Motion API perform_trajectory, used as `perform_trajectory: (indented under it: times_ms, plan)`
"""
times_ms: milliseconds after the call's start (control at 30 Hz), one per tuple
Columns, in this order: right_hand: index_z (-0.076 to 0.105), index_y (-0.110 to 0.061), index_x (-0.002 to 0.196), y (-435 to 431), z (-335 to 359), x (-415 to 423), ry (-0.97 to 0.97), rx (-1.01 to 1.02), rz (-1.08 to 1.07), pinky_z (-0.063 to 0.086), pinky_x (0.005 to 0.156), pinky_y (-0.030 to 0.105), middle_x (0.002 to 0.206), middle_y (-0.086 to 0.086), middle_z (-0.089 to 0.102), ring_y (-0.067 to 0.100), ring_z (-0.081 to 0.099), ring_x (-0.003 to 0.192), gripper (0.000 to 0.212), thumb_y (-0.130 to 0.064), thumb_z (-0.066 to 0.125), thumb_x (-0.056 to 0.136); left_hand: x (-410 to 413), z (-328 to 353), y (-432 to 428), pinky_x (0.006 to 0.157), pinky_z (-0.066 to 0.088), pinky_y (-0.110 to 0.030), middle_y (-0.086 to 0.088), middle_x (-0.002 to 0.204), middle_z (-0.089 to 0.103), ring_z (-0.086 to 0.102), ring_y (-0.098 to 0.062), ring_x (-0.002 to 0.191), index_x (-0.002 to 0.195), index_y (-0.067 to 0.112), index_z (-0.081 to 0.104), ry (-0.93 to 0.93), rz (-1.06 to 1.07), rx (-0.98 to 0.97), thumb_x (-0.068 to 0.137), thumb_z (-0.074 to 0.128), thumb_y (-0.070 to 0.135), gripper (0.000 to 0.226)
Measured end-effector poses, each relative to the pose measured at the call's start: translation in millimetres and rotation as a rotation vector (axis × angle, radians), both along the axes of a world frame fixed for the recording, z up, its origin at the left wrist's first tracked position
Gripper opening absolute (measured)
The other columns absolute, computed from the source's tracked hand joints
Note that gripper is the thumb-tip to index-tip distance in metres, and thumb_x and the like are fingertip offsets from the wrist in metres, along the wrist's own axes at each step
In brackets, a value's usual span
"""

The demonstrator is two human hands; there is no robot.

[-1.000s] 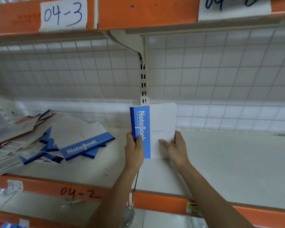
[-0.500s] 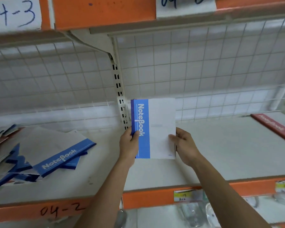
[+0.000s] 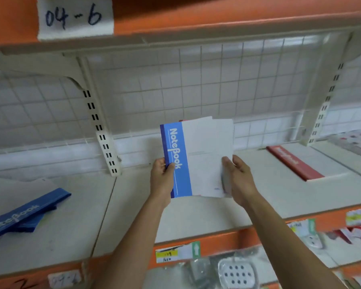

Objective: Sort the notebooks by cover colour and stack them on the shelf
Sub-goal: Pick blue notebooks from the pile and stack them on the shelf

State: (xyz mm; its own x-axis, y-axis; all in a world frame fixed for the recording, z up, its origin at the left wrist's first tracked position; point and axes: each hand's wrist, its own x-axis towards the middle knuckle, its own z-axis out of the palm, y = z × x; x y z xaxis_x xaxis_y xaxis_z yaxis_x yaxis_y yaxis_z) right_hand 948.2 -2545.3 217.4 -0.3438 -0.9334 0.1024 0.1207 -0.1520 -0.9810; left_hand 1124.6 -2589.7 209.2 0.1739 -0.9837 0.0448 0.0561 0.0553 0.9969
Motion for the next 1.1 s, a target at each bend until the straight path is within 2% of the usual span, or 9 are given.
perform_trajectory:
  times_ms: [200, 300, 367, 433, 533, 633, 733, 800, 1100]
  plan:
    - [0.058, -0.008, 0.092, -14.7, 12.6, -90.0, 0.155, -0.058, -0.133, 0.044, 0.065, 0.027, 0.083, 0.001, 0.062, 0.015, 0.055, 0.075, 0.018, -0.021, 0.046, 0.097, -65.9, -12.4, -9.9, 0.077, 0.052, -0.042, 0.001, 0.088, 0.062, 0.061, -0.023, 0.085, 0.083, 0.021, 0.049, -0.174, 0.101, 0.053, 0.094, 0.048, 0.011, 0.014]
    - [0.051, -0.008, 0.090, -21.5, 15.6, -118.1, 0.312, -0.096, -0.184, 0.041, 0.060, 0.023, 0.080, -0.002, 0.057, 0.009, 0.053, 0.070, 0.019, -0.024, 0.043, 0.099, -91.6, -21.0, -17.4, 0.054, 0.043, -0.027, -0.006, 0.081, 0.063, 0.058, -0.022, 0.067, 0.086, 0.010, 0.055, -0.307, 0.168, 0.136, 0.090, 0.046, 0.012, 0.010]
    - [0.049, -0.009, 0.090, -24.5, 15.5, -134.0, 0.402, -0.130, -0.243, 0.038, 0.056, 0.020, 0.079, -0.002, 0.055, 0.004, 0.051, 0.068, 0.019, -0.023, 0.040, 0.099, -107.1, -23.1, -17.7, 0.049, 0.034, -0.024, -0.006, 0.078, 0.059, 0.050, -0.018, 0.058, 0.088, 0.008, 0.058, -0.338, 0.207, 0.206, 0.089, 0.046, 0.011, 0.012]
    - [0.048, -0.010, 0.090, -27.0, 14.8, -147.1, 0.454, -0.148, -0.305, 0.038, 0.054, 0.020, 0.078, -0.002, 0.054, 0.004, 0.050, 0.066, 0.020, -0.024, 0.038, 0.100, -122.6, -21.6, -15.7, 0.055, 0.039, -0.025, -0.006, 0.086, 0.059, 0.053, -0.019, 0.065, 0.102, 0.011, 0.056, -0.290, 0.200, 0.239, 0.086, 0.049, 0.009, 0.017]
    - [0.048, -0.010, 0.091, -30.8, 14.3, -161.8, 0.527, -0.172, -0.394, 0.038, 0.052, 0.022, 0.078, 0.002, 0.055, 0.009, 0.050, 0.062, 0.020, -0.024, 0.037, 0.101, -143.4, -24.3, -16.4, 0.071, 0.050, -0.032, -0.002, 0.100, 0.058, 0.058, -0.025, 0.086, 0.123, 0.025, 0.044, -0.310, 0.106, 0.220, 0.084, 0.049, 0.001, 0.047]
    - [0.047, -0.010, 0.090, -34.4, 16.5, -167.7, 0.524, -0.198, -0.434, 0.036, 0.051, 0.019, 0.076, 0.003, 0.055, 0.012, 0.049, 0.060, 0.018, -0.021, 0.038, 0.100, -159.4, -31.4, -18.0, 0.076, 0.053, -0.034, -0.008, 0.114, 0.059, 0.062, -0.030, 0.096, 0.128, 0.018, 0.051, -0.499, 0.072, 0.204, 0.083, 0.048, -0.003, 0.050]
    - [0.048, -0.009, 0.092, -38.0, 16.4, -168.1, 0.511, -0.185, -0.379, 0.035, 0.050, 0.011, 0.073, -0.005, 0.053, 0.002, 0.050, 0.061, 0.019, -0.022, 0.038, 0.101, -164.9, -37.6, -19.2, 0.095, 0.040, -0.030, -0.012, 0.129, 0.049, 0.052, -0.028, 0.115, 0.136, 0.017, 0.047, -0.965, 0.046, 0.207, 0.088, 0.050, 0.007, 0.049]
    - [0.049, -0.009, 0.092, -38.6, 15.9, -165.2, 0.478, -0.199, -0.319, 0.039, 0.050, 0.007, 0.073, -0.011, 0.052, 0.000, 0.051, 0.063, 0.018, -0.021, 0.038, 0.100, -160.7, -41.1, -19.1, 0.098, 0.033, -0.027, -0.009, 0.133, 0.048, 0.047, -0.025, 0.120, 0.138, 0.020, 0.045, -1.190, -0.003, 0.171, 0.091, 0.048, 0.015, 0.047]
    - [0.046, -0.019, 0.078, -32.3, 5.4, -150.5, 0.339, -0.195, -0.178, 0.038, 0.055, 0.004, 0.070, -0.012, 0.048, -0.012, 0.047, 0.058, 0.022, -0.018, 0.041, 0.099, -138.3, -46.3, -21.4, 0.108, 0.029, -0.036, -0.005, 0.145, 0.036, 0.026, -0.027, 0.134, 0.142, 0.035, 0.036, -1.422, -0.167, 0.179, 0.099, 0.036, 0.025, 0.044]
